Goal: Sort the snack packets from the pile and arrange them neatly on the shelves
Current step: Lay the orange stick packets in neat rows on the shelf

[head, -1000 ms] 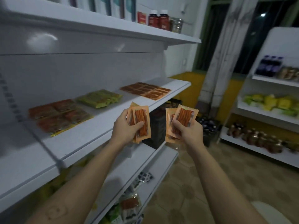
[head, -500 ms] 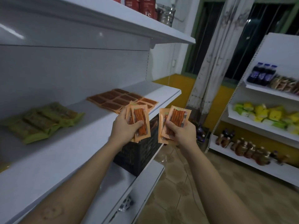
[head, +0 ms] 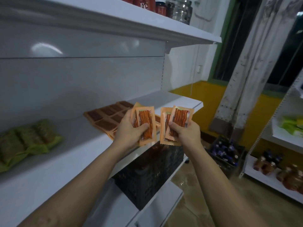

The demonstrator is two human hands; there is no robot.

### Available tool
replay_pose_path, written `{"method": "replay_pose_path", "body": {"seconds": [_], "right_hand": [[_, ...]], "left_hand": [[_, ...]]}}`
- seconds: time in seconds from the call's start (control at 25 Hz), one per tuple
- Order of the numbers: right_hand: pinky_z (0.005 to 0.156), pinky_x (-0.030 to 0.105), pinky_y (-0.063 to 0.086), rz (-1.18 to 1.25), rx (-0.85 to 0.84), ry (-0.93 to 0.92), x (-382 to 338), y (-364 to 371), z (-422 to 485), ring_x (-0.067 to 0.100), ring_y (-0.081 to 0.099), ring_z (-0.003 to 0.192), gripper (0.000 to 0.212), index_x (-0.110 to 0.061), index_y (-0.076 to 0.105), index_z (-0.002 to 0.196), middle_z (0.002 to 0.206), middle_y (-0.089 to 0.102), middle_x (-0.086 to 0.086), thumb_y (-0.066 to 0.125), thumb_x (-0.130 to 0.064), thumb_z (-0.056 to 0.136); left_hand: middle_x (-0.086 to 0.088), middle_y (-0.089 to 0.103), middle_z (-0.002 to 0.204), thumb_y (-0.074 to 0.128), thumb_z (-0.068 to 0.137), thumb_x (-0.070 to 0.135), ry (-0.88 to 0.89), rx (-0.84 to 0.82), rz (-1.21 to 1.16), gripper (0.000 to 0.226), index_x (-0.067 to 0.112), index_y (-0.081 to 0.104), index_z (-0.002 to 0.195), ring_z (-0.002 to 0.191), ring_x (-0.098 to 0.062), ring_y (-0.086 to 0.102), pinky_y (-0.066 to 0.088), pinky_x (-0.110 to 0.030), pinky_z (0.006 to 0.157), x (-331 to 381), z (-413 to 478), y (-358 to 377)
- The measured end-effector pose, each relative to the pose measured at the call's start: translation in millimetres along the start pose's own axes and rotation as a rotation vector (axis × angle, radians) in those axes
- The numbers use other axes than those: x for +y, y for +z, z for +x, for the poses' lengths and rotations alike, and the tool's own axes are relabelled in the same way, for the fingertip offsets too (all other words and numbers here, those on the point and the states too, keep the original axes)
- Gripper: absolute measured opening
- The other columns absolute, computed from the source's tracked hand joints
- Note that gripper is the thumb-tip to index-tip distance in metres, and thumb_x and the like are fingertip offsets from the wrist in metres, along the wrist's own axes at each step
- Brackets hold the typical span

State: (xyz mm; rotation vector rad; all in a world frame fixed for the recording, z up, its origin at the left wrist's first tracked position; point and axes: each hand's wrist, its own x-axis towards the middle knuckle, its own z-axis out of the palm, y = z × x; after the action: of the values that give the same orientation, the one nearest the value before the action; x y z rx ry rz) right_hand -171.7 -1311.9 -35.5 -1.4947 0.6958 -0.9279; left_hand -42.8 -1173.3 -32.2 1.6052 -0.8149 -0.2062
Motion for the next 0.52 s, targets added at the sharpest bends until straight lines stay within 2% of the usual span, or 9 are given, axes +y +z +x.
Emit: {"method": "replay_pose_path", "body": {"seconds": [0.12, 0.24, 0.4, 0.52], "right_hand": [[0.072, 0.031, 0.060, 0.034, -0.168, -0.019, -1.2, 4.2, 57.4, 0.014, 0.074, 0.082, 0.018, -0.012, 0.069, 0.102, 0.093, 0.076, 0.002, 0.073, -0.012, 0.085], [0.075, 0.034, 0.060, 0.113, -0.372, -0.045, -8.7, 7.5, 108.3, 0.017, 0.074, 0.083, 0.015, -0.011, 0.070, 0.098, 0.090, 0.076, 0.003, 0.074, -0.008, 0.083], [0.077, 0.035, 0.059, 0.179, -0.590, -0.050, -18.4, 19.4, 155.8, 0.019, 0.073, 0.086, 0.017, -0.011, 0.070, 0.098, 0.092, 0.076, 0.004, 0.074, -0.005, 0.083], [0.077, 0.034, 0.058, 0.227, -0.711, -0.070, -26.0, 50.1, 176.6, 0.019, 0.073, 0.085, 0.020, -0.010, 0.069, 0.097, 0.090, 0.076, 0.003, 0.074, 0.000, 0.081]], "left_hand": [[0.008, 0.066, 0.114, 0.074, 0.086, 0.017, -0.021, 0.078, 0.070, 0.051, 0.027, 0.048, 0.129, 0.104, -0.007, 0.064, 0.054, -0.033, 0.092, -2.8, 31.2, 24.7], [0.009, 0.066, 0.114, 0.072, 0.087, 0.019, -0.066, 0.224, 0.123, 0.046, 0.027, 0.049, 0.126, 0.106, -0.008, 0.063, 0.053, -0.042, 0.096, -1.5, 60.5, 43.1], [0.006, 0.066, 0.109, 0.071, 0.088, 0.021, -0.169, 0.410, 0.185, 0.034, 0.024, 0.051, 0.116, 0.102, -0.013, 0.065, 0.053, -0.041, 0.094, 12.2, 78.6, 48.7], [0.003, 0.070, 0.099, 0.071, 0.087, 0.014, -0.183, 0.536, 0.179, 0.024, 0.024, 0.059, 0.105, 0.094, -0.014, 0.068, 0.054, -0.042, 0.093, 18.5, 84.4, 36.2]]}}
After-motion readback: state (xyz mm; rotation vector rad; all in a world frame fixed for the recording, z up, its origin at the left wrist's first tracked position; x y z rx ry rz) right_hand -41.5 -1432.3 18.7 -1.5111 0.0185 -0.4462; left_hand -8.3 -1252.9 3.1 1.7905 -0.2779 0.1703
